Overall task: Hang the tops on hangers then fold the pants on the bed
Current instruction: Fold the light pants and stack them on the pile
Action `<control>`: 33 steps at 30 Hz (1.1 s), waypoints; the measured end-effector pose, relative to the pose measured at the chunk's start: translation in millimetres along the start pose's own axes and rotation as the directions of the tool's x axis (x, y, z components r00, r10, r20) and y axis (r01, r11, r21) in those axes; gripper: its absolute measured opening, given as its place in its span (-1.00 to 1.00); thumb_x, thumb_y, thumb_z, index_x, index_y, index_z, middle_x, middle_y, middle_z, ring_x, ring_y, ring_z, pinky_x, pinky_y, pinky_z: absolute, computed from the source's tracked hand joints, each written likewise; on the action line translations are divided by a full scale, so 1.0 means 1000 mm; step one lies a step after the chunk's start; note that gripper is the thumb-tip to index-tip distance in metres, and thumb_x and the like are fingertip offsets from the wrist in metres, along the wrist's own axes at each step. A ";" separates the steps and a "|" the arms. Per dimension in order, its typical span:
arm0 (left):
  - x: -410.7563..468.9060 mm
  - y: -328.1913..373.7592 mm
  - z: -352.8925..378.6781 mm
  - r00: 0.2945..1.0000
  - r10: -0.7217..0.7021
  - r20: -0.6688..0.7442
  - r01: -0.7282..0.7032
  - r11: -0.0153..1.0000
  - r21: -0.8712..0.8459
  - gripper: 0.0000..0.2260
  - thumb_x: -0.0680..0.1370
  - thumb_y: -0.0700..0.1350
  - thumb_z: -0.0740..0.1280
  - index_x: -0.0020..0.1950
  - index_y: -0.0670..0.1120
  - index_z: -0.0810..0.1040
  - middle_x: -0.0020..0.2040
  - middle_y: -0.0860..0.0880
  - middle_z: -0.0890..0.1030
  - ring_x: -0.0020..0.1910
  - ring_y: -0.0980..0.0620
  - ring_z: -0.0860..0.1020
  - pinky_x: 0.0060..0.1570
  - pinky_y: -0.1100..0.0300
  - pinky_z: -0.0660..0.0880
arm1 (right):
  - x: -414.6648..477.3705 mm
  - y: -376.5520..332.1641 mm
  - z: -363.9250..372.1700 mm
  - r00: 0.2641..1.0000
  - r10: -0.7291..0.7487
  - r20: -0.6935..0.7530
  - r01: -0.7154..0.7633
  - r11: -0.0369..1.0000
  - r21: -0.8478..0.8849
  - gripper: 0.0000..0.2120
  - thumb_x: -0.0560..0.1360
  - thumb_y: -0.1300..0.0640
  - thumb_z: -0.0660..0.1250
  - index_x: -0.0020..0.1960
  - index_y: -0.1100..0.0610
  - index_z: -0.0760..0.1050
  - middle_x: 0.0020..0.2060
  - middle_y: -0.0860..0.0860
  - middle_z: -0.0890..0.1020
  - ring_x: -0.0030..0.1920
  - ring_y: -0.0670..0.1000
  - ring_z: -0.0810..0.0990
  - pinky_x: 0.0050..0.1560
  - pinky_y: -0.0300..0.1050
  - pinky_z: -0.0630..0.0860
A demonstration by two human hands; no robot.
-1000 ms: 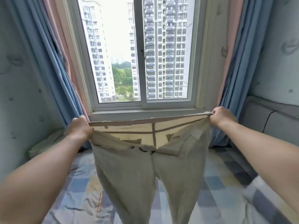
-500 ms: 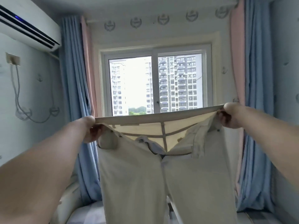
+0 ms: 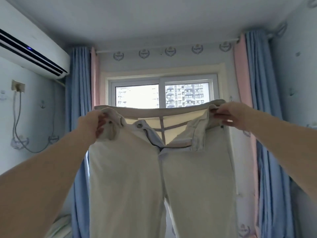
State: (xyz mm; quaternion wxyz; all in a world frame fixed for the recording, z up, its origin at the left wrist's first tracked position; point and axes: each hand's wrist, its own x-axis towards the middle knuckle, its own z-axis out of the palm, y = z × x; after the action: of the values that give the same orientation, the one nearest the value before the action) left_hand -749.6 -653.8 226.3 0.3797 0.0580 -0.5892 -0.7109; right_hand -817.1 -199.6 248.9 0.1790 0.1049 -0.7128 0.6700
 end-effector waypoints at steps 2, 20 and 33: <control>0.004 0.002 0.001 0.981 0.183 -0.071 -0.172 0.975 0.138 -0.79 0.46 -0.24 0.42 0.07 -0.06 0.65 -0.07 -0.08 0.64 -0.07 -0.07 0.60 -0.16 0.07 0.54 | 0.002 -0.006 0.000 0.995 -0.059 -0.077 0.058 0.998 -0.015 -0.72 0.47 0.32 0.45 0.17 0.24 0.59 0.05 0.18 0.71 0.04 0.09 0.72 0.03 -0.01 0.59; 0.003 0.023 -0.008 0.924 0.344 -0.166 -0.174 0.766 0.619 -0.78 0.64 -0.09 0.26 0.06 -0.26 0.50 -0.22 -0.13 0.46 -0.30 -0.04 0.41 -0.30 0.11 0.35 | -0.001 -0.029 -0.002 0.997 -0.027 -0.077 0.030 0.999 0.041 -0.74 0.51 0.24 0.41 0.16 0.32 0.52 0.02 0.27 0.62 -0.12 0.18 0.63 -0.14 0.00 0.61; 0.004 -0.040 -0.015 0.933 -0.353 -0.065 0.348 0.846 0.403 -0.66 0.70 -0.16 0.09 0.31 -0.25 0.56 -0.05 -0.24 0.65 -0.21 -0.17 0.61 -0.07 -0.06 0.63 | -0.014 0.004 0.022 0.912 0.407 0.045 -0.403 0.912 -0.076 -0.88 0.40 0.21 0.55 -0.14 0.18 0.61 -0.51 0.01 0.50 -0.52 -0.11 0.33 -0.58 -0.34 0.37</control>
State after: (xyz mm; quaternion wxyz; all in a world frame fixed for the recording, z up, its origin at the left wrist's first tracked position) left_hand -763.6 -667.2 188.2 0.2196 0.2384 -0.7061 -0.6296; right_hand -808.5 -222.0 238.9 0.0183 -0.0311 -0.7456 0.6654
